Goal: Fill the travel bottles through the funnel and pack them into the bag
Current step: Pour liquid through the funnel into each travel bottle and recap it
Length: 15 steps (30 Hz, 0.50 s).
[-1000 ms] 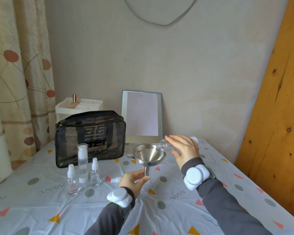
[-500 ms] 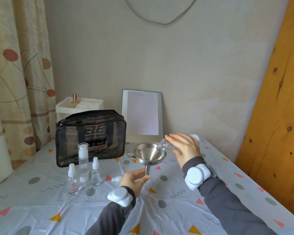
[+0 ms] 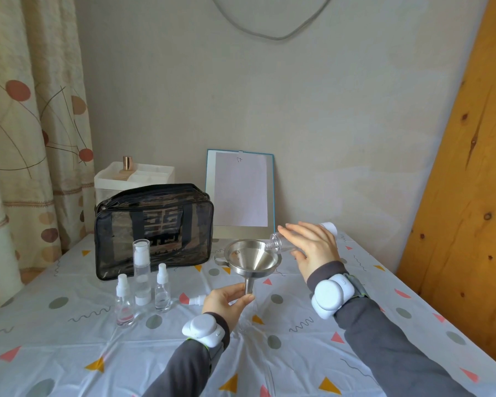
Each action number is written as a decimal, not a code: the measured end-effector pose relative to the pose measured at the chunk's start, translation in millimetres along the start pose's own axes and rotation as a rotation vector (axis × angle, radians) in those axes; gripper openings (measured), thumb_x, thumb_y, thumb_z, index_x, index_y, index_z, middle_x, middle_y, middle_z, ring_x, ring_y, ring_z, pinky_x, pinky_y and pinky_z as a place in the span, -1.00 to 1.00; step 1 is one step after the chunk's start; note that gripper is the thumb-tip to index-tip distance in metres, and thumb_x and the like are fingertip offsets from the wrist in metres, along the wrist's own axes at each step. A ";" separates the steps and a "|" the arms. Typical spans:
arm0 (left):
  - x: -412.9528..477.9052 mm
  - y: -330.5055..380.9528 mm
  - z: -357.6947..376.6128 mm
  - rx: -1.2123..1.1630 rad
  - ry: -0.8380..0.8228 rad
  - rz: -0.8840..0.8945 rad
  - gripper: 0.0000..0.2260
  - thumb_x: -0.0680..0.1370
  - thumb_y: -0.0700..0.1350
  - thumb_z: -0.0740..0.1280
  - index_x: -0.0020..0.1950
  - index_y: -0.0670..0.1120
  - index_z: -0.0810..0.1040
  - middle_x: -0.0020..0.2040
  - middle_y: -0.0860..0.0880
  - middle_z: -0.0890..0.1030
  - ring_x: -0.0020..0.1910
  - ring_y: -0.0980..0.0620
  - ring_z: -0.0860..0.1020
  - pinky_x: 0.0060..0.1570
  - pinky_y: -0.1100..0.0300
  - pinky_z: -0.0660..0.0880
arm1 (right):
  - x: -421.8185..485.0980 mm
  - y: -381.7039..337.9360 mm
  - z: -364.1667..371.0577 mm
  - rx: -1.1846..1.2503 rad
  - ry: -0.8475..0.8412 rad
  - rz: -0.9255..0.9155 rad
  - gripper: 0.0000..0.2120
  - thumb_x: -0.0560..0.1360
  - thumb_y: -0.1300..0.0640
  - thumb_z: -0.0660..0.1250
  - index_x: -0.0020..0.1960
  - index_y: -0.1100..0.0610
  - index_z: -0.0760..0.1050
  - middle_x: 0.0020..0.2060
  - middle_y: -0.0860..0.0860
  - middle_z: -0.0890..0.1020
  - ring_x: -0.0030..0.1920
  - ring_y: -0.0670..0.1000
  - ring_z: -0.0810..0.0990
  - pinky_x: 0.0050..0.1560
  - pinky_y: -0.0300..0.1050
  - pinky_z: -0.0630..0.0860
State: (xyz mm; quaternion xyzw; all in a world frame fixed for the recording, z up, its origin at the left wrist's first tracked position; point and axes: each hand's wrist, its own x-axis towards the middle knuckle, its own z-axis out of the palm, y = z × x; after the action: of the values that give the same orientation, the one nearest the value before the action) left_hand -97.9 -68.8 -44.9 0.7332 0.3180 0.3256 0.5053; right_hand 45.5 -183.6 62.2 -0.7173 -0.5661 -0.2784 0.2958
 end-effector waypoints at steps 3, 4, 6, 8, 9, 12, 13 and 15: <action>0.3 0.0 -0.2 0.001 0.001 0.004 -0.71 0.45 -0.09 0.43 0.15 -0.12 0.60 0.06 -0.01 0.65 0.05 0.16 0.57 0.17 0.31 0.42 | 0.4 -0.2 -0.3 -0.014 0.001 -0.009 -0.42 0.20 0.51 0.40 0.16 0.14 0.58 0.08 0.08 0.63 0.14 0.20 0.55 0.21 0.11 0.36; 0.3 -0.1 -0.1 0.002 -0.001 0.004 -0.71 0.45 -0.09 0.43 0.15 -0.12 0.60 0.06 -0.01 0.65 0.07 0.14 0.57 0.18 0.30 0.42 | 0.6 0.0 -0.4 -0.017 -0.005 -0.006 -0.42 0.22 0.51 0.39 0.17 0.13 0.57 0.10 0.08 0.62 0.17 0.19 0.53 0.23 0.10 0.34; 0.4 -0.6 0.1 0.001 -0.003 -0.005 -0.69 0.45 -0.09 0.43 0.17 -0.13 0.59 0.08 -0.01 0.64 0.09 0.12 0.57 0.20 0.27 0.42 | 0.7 0.8 -0.5 -0.019 -0.035 0.010 -0.42 0.27 0.49 0.35 0.22 0.09 0.53 0.16 0.04 0.59 0.23 0.15 0.48 0.29 0.04 0.26; 0.6 -1.2 0.6 -0.002 -0.001 -0.012 -0.68 0.44 -0.08 0.43 0.17 -0.13 0.58 0.08 -0.02 0.64 0.09 0.12 0.57 0.20 0.26 0.42 | 0.5 1.7 -0.3 -0.016 -0.059 0.026 -0.42 0.31 0.48 0.32 0.26 0.06 0.50 0.20 0.02 0.56 0.28 0.12 0.43 0.33 0.01 0.20; 1.3 -1.0 0.4 -0.002 0.001 -0.012 -0.68 0.44 -0.08 0.43 0.17 -0.12 0.58 0.08 -0.02 0.64 0.08 0.13 0.57 0.19 0.27 0.42 | 0.8 1.9 -0.1 -0.013 -0.059 0.031 -0.42 0.32 0.47 0.32 0.26 0.06 0.50 0.21 0.02 0.55 0.29 0.11 0.43 0.34 0.00 0.19; 1.7 -0.5 1.9 0.011 0.013 -0.015 -0.67 0.44 -0.07 0.44 0.17 -0.10 0.59 0.07 0.00 0.64 0.01 0.18 0.56 0.10 0.35 0.41 | 1.1 1.8 -0.4 -0.011 -0.058 0.037 -0.42 0.32 0.47 0.32 0.26 0.06 0.50 0.21 0.01 0.55 0.29 0.11 0.43 0.35 0.01 0.17; 1.9 -1.2 1.6 0.015 0.019 -0.018 -0.67 0.43 -0.06 0.44 0.17 -0.10 0.59 0.07 0.00 0.64 -0.01 0.20 0.55 0.07 0.37 0.40 | 1.0 1.1 0.2 -0.010 -0.058 0.037 -0.42 0.32 0.48 0.32 0.26 0.06 0.50 0.21 0.01 0.55 0.29 0.11 0.43 0.35 0.01 0.18; 2.6 -1.9 1.9 0.016 0.022 -0.024 -0.67 0.43 -0.06 0.44 0.18 -0.09 0.58 0.08 0.01 0.64 0.00 0.20 0.54 0.06 0.37 0.39 | 0.6 -0.8 0.6 -0.007 -0.049 0.024 -0.42 0.30 0.49 0.33 0.24 0.08 0.52 0.18 0.02 0.57 0.26 0.13 0.45 0.33 0.03 0.21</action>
State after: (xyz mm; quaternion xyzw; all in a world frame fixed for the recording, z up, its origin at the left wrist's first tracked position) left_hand -95.1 -67.3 -46.8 0.7299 0.3349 0.3251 0.4995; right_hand 44.9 -182.6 62.3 -0.7317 -0.5635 -0.2594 0.2827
